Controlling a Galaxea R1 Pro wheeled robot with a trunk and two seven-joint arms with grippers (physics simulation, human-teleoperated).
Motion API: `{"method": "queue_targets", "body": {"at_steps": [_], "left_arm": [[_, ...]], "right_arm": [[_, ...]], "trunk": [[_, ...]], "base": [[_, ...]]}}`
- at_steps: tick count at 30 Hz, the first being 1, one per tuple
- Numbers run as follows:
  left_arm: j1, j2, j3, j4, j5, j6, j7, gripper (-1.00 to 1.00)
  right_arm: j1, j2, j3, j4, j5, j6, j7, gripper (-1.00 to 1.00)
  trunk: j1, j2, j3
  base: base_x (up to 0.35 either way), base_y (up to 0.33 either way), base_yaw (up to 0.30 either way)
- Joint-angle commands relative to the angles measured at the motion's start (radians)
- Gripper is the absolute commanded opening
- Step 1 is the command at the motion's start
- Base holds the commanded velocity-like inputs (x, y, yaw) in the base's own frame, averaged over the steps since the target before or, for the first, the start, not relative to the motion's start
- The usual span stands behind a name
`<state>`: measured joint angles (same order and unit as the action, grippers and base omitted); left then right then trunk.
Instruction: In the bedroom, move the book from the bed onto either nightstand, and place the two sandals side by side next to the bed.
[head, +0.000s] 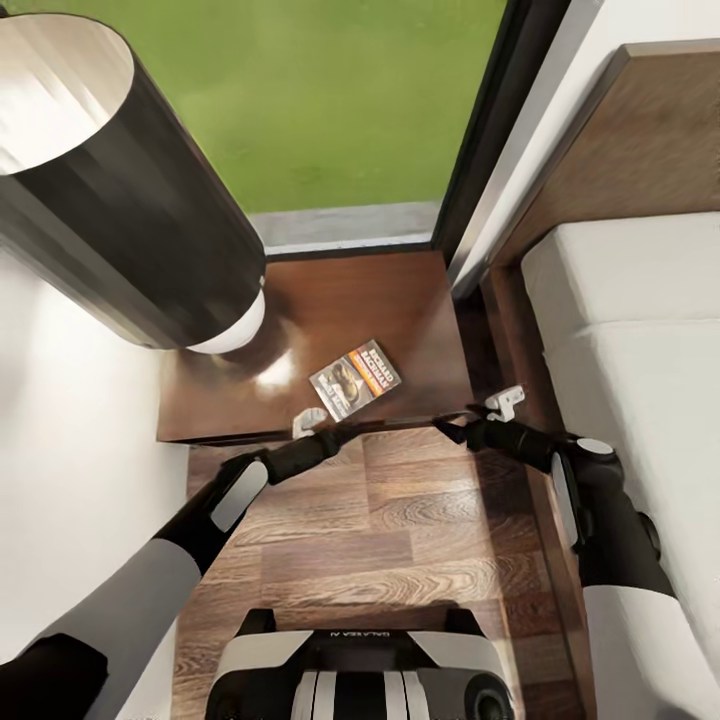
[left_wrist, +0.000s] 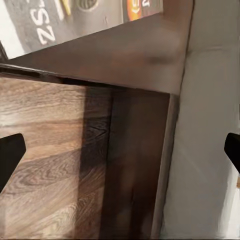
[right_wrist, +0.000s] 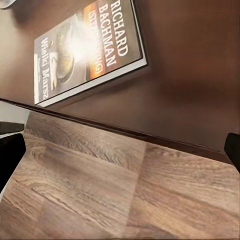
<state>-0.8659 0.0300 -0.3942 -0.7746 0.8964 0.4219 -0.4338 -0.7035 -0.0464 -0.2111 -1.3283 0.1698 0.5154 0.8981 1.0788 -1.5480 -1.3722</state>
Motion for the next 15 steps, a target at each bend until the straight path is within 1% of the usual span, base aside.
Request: {"method": "queue_targets", "body": {"at_steps": [1,2,5,13,14,15], "left_arm": [[-0.001,0.001,-0.009,0.0,0.01,0.005,0.009,1.0],[0.0,-0.001,-0.02,0.001,0.01,0.006,0.031,1.0],[0.0,-0.003,-0.032,0.001,0.01,0.007,0.056,1.0],[0.007,-0.006,-0.041,0.031,0.01,0.009,0.064,1.0],[0.01,-0.012,-0.051,0.043,0.01,0.012,0.064,1.0],[0.013,-0.016,-0.07,0.06,0.01,0.02,0.065,1.0]], "right_arm": [[0.001,0.004,-0.002,0.0,0.009,0.004,0.003,1.0],[0.007,0.012,-0.002,0.005,0.013,0.003,-0.004,1.0],[0.019,0.018,-0.002,0.018,0.017,0.001,-0.01,1.0],[0.025,0.019,-0.003,0.05,0.017,0.004,-0.012,1.0],[0.025,0.019,-0.003,0.065,0.017,0.004,-0.012,1.0],[0.025,0.019,-0.004,0.083,0.018,0.004,-0.013,1.0]], "trunk": [[-0.004,0.007,0.003],[-0.008,0.014,0.006],[-0.019,0.035,0.015],[-0.05,0.091,0.04],[-0.054,0.098,0.044],[-0.058,0.105,0.047]], "base": [[0.0,0.0,0.0],[0.0,0.0,0.0],[0.0,0.0,0.0],[0.0,0.0,0.0],[0.0,0.0,0.0],[0.0,0.0,0.0]]}}
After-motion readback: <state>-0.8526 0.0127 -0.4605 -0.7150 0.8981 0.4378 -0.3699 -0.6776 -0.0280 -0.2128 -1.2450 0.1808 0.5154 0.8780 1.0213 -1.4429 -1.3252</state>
